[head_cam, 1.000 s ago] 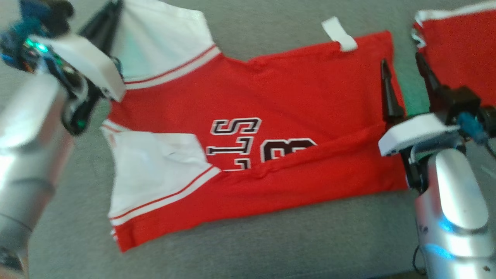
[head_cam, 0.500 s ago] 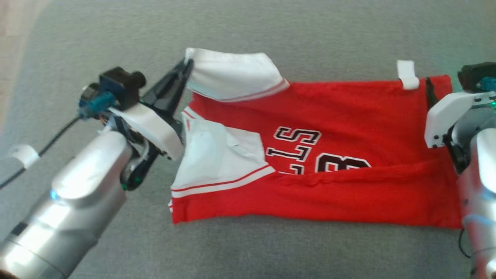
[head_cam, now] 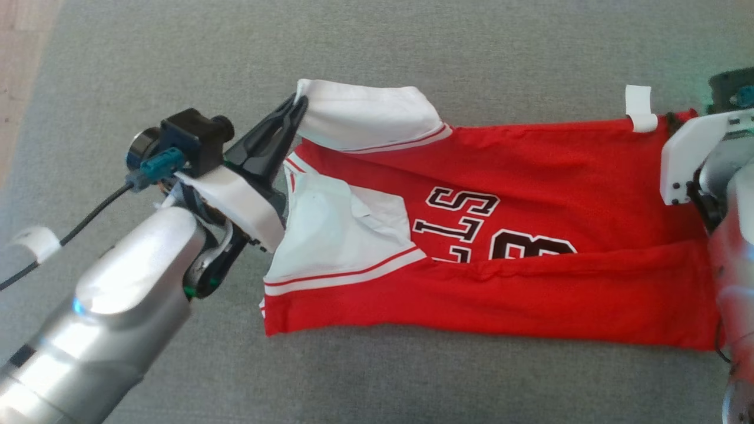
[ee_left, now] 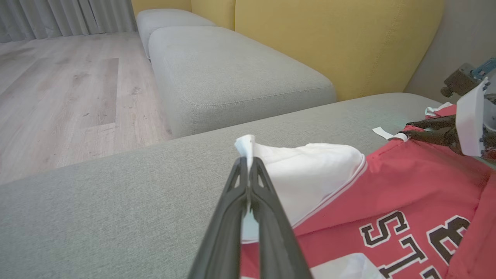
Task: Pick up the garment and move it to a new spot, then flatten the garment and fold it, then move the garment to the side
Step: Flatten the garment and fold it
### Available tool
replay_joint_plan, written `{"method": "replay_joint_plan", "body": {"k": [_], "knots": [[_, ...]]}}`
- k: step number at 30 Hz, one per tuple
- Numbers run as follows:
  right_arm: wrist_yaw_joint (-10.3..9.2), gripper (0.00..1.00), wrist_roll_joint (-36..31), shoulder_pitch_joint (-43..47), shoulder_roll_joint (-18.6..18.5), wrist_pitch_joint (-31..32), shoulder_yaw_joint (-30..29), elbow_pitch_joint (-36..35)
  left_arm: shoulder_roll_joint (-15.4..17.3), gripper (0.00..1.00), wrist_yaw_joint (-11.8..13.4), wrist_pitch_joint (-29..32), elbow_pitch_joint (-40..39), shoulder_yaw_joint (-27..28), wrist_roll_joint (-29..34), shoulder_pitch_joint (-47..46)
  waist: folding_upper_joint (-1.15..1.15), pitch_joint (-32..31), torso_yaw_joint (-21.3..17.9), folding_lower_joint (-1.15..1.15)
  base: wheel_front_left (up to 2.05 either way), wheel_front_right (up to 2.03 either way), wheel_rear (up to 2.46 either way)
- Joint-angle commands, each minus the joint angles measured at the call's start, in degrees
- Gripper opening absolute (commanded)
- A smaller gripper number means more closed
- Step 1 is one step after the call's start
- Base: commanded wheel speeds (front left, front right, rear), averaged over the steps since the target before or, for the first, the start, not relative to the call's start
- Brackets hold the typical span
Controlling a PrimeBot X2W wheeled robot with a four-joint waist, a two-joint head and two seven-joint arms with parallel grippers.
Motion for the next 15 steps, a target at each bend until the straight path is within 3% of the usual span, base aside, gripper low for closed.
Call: {"method": "replay_joint_plan", "body": {"k": [1,8,15], "knots": [[-0.11,0.00,-0.34,-0.88,0.04,-0.73,1.64,0.57,2.87,0.00,0.59,0.11,-1.25,2.60,0.22,-1.62,0.00,0.16,-0.53,-0.01,0.00,0.00,0.00],[-0.11,0.00,0.75,-4.86,0.53,-5.68,1.98,2.14,4.14,0.00,1.92,0.24,1.33,3.86,0.82,-3.92,0.00,-0.10,-2.22,-0.01,0.00,0.00,0.00],[-0.11,0.00,6.29,-11.69,2.28,-10.66,2.18,2.49,3.62,0.00,1.25,1.84,10.57,5.95,0.79,-12.54,0.00,0.93,-4.73,-0.01,0.00,0.00,0.00]]}}
